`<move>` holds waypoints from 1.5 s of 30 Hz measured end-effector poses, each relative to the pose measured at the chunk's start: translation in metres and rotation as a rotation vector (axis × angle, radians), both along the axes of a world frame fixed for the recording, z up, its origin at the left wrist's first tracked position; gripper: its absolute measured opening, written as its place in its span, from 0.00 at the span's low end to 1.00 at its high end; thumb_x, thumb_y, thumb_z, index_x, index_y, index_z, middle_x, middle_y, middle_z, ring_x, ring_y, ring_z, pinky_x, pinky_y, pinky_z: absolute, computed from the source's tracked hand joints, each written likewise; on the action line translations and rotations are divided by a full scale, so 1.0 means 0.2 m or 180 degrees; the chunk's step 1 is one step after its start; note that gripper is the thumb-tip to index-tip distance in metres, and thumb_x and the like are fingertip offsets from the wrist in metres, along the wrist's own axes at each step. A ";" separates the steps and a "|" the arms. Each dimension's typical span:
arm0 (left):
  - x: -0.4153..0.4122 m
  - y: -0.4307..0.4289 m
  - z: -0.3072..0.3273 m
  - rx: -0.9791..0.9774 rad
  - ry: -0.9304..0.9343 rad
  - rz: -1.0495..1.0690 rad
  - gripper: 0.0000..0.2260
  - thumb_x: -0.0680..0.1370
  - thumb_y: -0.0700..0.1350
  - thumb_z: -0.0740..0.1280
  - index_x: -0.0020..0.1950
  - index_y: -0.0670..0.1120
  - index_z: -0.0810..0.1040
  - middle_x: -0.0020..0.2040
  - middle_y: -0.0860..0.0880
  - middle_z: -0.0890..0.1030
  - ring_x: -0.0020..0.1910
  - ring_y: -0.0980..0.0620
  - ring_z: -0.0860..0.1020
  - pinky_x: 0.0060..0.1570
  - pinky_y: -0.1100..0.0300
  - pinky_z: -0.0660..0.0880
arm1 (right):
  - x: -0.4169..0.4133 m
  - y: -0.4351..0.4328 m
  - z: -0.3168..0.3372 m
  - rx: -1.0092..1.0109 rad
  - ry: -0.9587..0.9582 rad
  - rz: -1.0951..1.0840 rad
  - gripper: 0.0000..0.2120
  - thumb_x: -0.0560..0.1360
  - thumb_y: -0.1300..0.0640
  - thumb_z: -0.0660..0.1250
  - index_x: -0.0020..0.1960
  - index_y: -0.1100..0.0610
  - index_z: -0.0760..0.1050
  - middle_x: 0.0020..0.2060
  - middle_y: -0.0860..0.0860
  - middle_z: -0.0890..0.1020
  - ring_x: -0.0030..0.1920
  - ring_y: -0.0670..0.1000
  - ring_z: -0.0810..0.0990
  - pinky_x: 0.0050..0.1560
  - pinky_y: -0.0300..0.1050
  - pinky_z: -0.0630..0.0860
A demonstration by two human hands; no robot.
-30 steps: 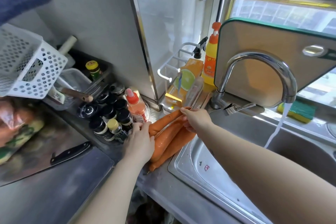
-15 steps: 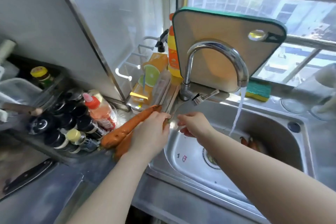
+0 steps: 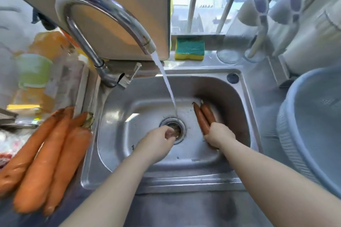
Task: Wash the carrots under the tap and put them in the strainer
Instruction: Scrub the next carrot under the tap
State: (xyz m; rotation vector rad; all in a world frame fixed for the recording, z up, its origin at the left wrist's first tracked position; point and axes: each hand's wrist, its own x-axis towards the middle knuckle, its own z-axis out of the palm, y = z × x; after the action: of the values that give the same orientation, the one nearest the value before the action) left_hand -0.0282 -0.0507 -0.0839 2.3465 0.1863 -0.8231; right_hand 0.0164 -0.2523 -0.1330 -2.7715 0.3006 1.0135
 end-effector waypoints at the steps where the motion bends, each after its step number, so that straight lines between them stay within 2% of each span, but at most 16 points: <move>1: 0.00 -0.01 -0.02 -0.0004 0.0012 0.0014 0.15 0.79 0.51 0.62 0.65 0.54 0.74 0.58 0.56 0.78 0.56 0.52 0.76 0.60 0.54 0.73 | 0.01 0.00 -0.04 -0.0089 -0.0011 -0.0045 0.22 0.75 0.58 0.61 0.69 0.58 0.68 0.61 0.56 0.77 0.58 0.58 0.77 0.51 0.46 0.72; 3: 0.01 -0.01 -0.05 -0.0024 0.0019 0.0064 0.14 0.79 0.51 0.62 0.64 0.54 0.74 0.55 0.56 0.78 0.54 0.52 0.76 0.54 0.55 0.75 | 0.03 -0.01 -0.12 -0.0110 -0.0155 0.0079 0.27 0.74 0.60 0.61 0.73 0.54 0.63 0.66 0.55 0.73 0.58 0.54 0.76 0.49 0.47 0.73; 6: 0.01 -0.01 -0.08 -0.0061 0.0016 0.0165 0.13 0.79 0.50 0.62 0.63 0.54 0.74 0.53 0.57 0.77 0.52 0.51 0.76 0.47 0.58 0.74 | 0.04 0.01 -0.19 -0.0015 -0.0796 0.0614 0.42 0.72 0.61 0.61 0.77 0.40 0.43 0.78 0.45 0.51 0.56 0.50 0.74 0.44 0.44 0.66; 8: 0.02 -0.01 -0.10 -0.0058 -0.0044 0.0190 0.13 0.79 0.49 0.62 0.63 0.52 0.75 0.49 0.59 0.76 0.49 0.53 0.76 0.48 0.59 0.73 | 0.05 0.02 -0.21 -0.0400 -0.0891 0.0674 0.34 0.73 0.54 0.65 0.76 0.46 0.55 0.74 0.48 0.62 0.57 0.53 0.76 0.45 0.44 0.65; 11: 0.03 0.00 -0.11 -0.0088 -0.0059 0.0224 0.14 0.79 0.48 0.62 0.64 0.52 0.74 0.45 0.61 0.74 0.47 0.55 0.74 0.51 0.61 0.71 | 0.07 0.05 -0.24 -0.0578 -0.0352 0.0880 0.17 0.76 0.47 0.64 0.62 0.50 0.74 0.58 0.48 0.79 0.57 0.52 0.76 0.50 0.40 0.63; 13: 0.03 0.00 -0.12 -0.0125 -0.0009 0.0266 0.13 0.79 0.48 0.62 0.64 0.52 0.74 0.45 0.61 0.74 0.46 0.55 0.74 0.50 0.62 0.71 | 0.06 0.04 -0.29 -0.0419 -0.0618 0.1406 0.18 0.79 0.57 0.62 0.68 0.48 0.70 0.67 0.44 0.71 0.68 0.42 0.67 0.53 0.22 0.56; 15: 0.03 0.01 -0.12 -0.0186 0.0049 0.0355 0.13 0.79 0.48 0.62 0.63 0.53 0.74 0.45 0.62 0.75 0.46 0.55 0.74 0.47 0.62 0.71 | 0.04 0.05 -0.29 0.0018 -0.0789 0.1216 0.26 0.78 0.63 0.59 0.74 0.50 0.63 0.74 0.43 0.58 0.67 0.27 0.56 0.55 0.22 0.59; 18: 0.05 0.00 -0.11 -0.0380 0.0199 0.0665 0.11 0.80 0.46 0.61 0.61 0.52 0.75 0.50 0.56 0.77 0.50 0.53 0.75 0.45 0.63 0.69 | 0.02 0.08 -0.16 -0.0053 -0.0306 0.0838 0.18 0.74 0.52 0.58 0.62 0.51 0.74 0.68 0.46 0.72 0.58 0.49 0.78 0.50 0.43 0.70; 22: 0.10 -0.07 -0.08 -0.1551 0.0852 0.2293 0.09 0.82 0.45 0.58 0.62 0.49 0.71 0.50 0.50 0.77 0.48 0.52 0.76 0.50 0.58 0.69 | -0.03 0.15 0.03 0.0876 -0.0158 -0.0197 0.18 0.72 0.48 0.62 0.58 0.57 0.69 0.45 0.52 0.78 0.45 0.58 0.80 0.43 0.46 0.77; 25: 0.18 -0.15 -0.09 -0.2691 0.1075 0.3283 0.15 0.83 0.48 0.56 0.67 0.44 0.68 0.58 0.45 0.76 0.58 0.46 0.76 0.60 0.49 0.69 | -0.08 0.18 0.18 0.1088 -0.0354 -0.0040 0.17 0.70 0.47 0.64 0.55 0.54 0.66 0.41 0.51 0.77 0.40 0.56 0.77 0.42 0.47 0.75; 27: 0.26 -0.21 -0.06 -0.3209 0.0737 0.3783 0.13 0.83 0.46 0.56 0.62 0.39 0.70 0.50 0.44 0.78 0.48 0.48 0.78 0.57 0.48 0.73 | -0.08 0.18 0.30 0.1002 -0.0462 0.0256 0.14 0.72 0.48 0.65 0.53 0.52 0.64 0.42 0.50 0.75 0.41 0.56 0.74 0.40 0.45 0.69; 30: 0.37 -0.26 0.02 -0.3153 0.0214 0.4296 0.13 0.83 0.45 0.55 0.42 0.41 0.70 0.33 0.47 0.73 0.29 0.53 0.74 0.35 0.58 0.75 | -0.08 0.19 0.45 0.0966 -0.0638 0.0597 0.13 0.75 0.49 0.64 0.53 0.53 0.64 0.45 0.52 0.78 0.43 0.56 0.77 0.41 0.47 0.71; 33: 0.42 -0.26 0.07 -0.3480 0.0337 0.4582 0.19 0.83 0.53 0.53 0.35 0.46 0.63 0.23 0.51 0.66 0.17 0.56 0.65 0.22 0.68 0.64 | -0.07 0.20 0.54 0.0893 -0.0745 0.0846 0.12 0.76 0.49 0.64 0.53 0.54 0.65 0.46 0.53 0.80 0.44 0.57 0.79 0.43 0.50 0.75; 37: 0.45 -0.24 0.09 -0.4148 0.0893 0.4408 0.20 0.83 0.55 0.51 0.34 0.47 0.63 0.21 0.52 0.65 0.16 0.56 0.63 0.20 0.69 0.64 | -0.05 0.17 0.62 0.1167 -0.0413 0.0581 0.13 0.75 0.49 0.64 0.50 0.59 0.71 0.45 0.56 0.81 0.43 0.58 0.80 0.44 0.53 0.78; 42: 0.43 -0.24 0.10 -0.4733 0.0666 0.4356 0.08 0.83 0.42 0.57 0.47 0.43 0.71 0.35 0.48 0.74 0.30 0.55 0.73 0.31 0.62 0.75 | 0.03 0.11 0.69 0.2783 0.0854 -0.1285 0.13 0.77 0.51 0.65 0.52 0.62 0.75 0.36 0.55 0.78 0.30 0.51 0.76 0.32 0.42 0.75; 45: 0.39 -0.23 0.11 -0.4512 0.0608 0.4072 0.03 0.82 0.40 0.59 0.50 0.42 0.71 0.40 0.47 0.75 0.34 0.54 0.74 0.35 0.61 0.76 | 0.05 0.13 0.68 0.2745 0.0920 -0.1198 0.11 0.77 0.52 0.64 0.49 0.61 0.75 0.35 0.55 0.77 0.28 0.50 0.75 0.30 0.41 0.73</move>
State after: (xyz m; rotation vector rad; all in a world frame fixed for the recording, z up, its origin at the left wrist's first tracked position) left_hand 0.0497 -0.0969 -0.0618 0.5307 0.7572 -0.2522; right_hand 0.0274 -0.2265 0.0039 -1.7302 0.3090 1.0957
